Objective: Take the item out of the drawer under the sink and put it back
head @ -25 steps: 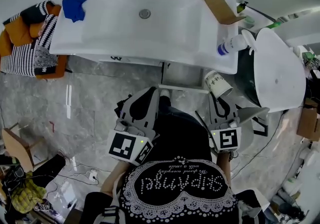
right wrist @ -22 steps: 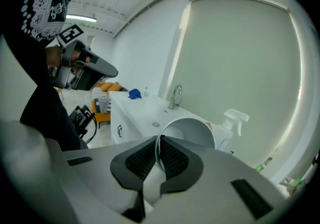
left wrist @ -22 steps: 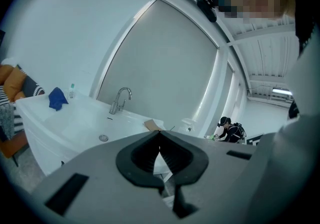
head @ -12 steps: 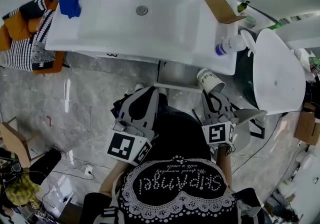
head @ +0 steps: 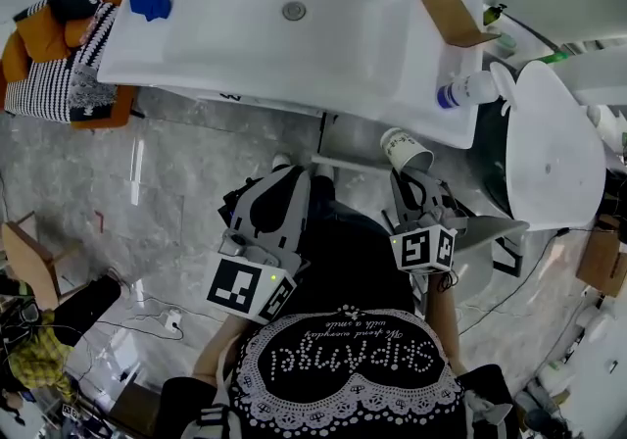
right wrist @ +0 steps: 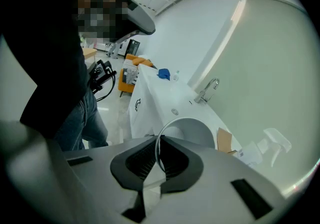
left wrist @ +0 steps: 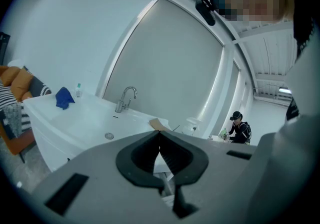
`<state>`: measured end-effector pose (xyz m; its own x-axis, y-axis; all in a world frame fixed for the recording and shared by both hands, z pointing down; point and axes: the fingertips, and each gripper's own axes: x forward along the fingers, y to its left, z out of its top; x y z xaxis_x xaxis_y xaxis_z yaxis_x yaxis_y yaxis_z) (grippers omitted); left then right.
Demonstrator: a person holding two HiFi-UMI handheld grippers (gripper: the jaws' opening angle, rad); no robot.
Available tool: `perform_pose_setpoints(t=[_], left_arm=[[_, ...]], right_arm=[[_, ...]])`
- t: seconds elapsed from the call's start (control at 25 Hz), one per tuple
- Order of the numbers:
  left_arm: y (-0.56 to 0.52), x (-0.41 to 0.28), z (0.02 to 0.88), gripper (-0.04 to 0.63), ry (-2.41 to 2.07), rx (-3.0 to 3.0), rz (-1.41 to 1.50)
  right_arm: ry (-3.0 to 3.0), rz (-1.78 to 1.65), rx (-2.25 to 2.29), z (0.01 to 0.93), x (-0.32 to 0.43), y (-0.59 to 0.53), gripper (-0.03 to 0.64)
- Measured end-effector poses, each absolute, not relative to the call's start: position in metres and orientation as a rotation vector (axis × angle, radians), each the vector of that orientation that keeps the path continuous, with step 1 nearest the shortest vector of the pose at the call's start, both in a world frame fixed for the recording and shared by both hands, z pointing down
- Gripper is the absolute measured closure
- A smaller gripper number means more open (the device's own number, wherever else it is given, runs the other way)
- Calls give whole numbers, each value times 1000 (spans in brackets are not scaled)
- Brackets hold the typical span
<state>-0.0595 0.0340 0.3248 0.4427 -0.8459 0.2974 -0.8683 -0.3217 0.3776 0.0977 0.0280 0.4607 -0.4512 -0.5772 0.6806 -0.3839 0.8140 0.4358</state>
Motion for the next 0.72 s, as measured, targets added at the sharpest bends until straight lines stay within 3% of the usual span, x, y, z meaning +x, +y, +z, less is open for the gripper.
perform_pose_setpoints(t=[0.72], left_arm=[[46, -67, 330, 591, -1534, 2106, 45]], right_arm=[[-2045, -296, 506, 535, 99, 30, 592]])
